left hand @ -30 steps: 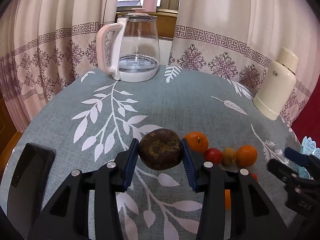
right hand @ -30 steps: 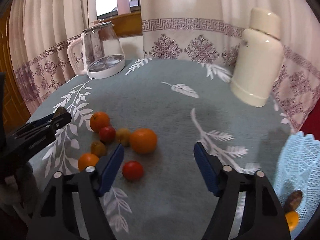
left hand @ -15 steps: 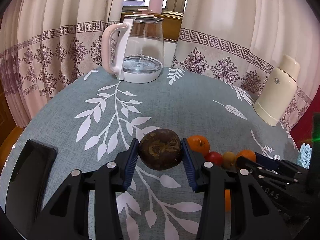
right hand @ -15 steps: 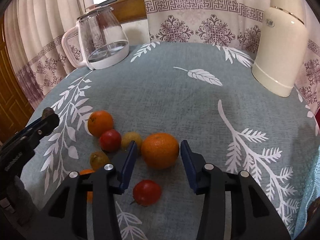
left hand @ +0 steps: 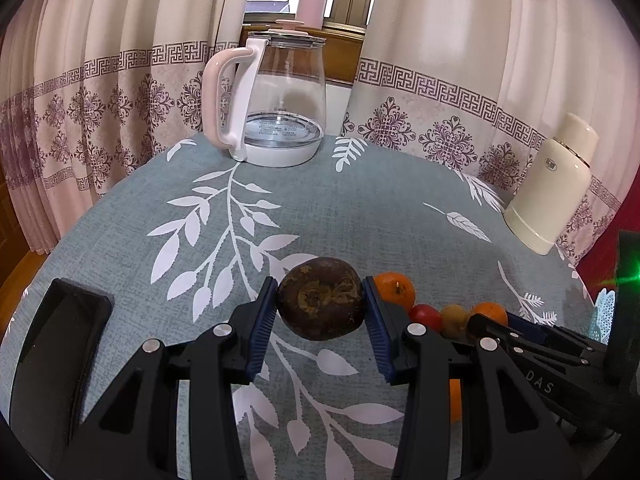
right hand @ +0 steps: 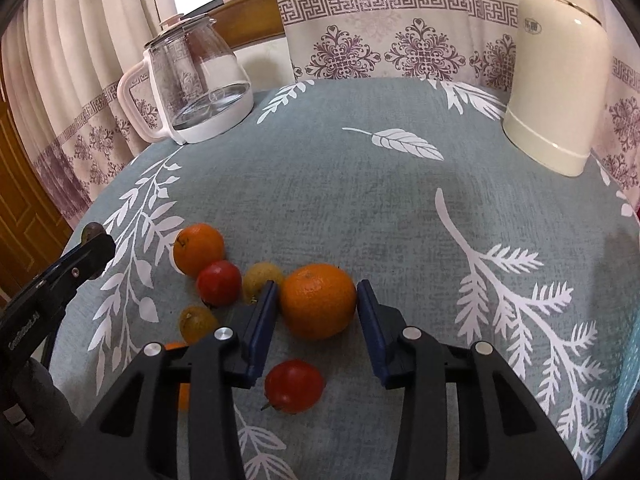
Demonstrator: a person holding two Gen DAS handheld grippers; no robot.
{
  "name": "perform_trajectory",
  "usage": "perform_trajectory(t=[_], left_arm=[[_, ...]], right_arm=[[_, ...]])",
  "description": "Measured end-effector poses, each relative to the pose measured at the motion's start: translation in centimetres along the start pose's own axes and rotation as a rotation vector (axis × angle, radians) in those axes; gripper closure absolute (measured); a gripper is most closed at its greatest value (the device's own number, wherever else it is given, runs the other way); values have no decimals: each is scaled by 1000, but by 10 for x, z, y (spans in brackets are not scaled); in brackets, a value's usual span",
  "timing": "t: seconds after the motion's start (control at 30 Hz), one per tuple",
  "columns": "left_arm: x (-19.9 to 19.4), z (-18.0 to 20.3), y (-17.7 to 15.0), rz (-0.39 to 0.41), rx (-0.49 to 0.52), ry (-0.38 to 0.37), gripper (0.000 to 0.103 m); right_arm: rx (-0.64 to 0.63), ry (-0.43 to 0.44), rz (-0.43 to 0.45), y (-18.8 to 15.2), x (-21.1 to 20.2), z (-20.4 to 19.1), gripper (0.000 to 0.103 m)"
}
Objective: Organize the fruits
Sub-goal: 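Carry the small orange into the blue basket and open the right gripper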
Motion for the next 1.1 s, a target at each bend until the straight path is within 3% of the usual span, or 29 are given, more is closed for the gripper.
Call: perform_trajectory(t=[0.57, 1.1], left_arm=[[0, 3, 0, 1, 0, -6, 59], [-10, 10, 2, 31, 10, -24, 59]], right_arm=[[0, 3, -5, -5, -2, -4, 63], [49, -6, 104, -2, -58, 9, 63]])
Point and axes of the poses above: each gripper's, at about its wrist camera, not at the fingertips, and x roughly the way its jaws point, z to its right, y to its top, the point moved 1 cm from there along x, roughly the way its jaws point, and after that the axes turned 11 degrees about x, right-handed, at the moved point
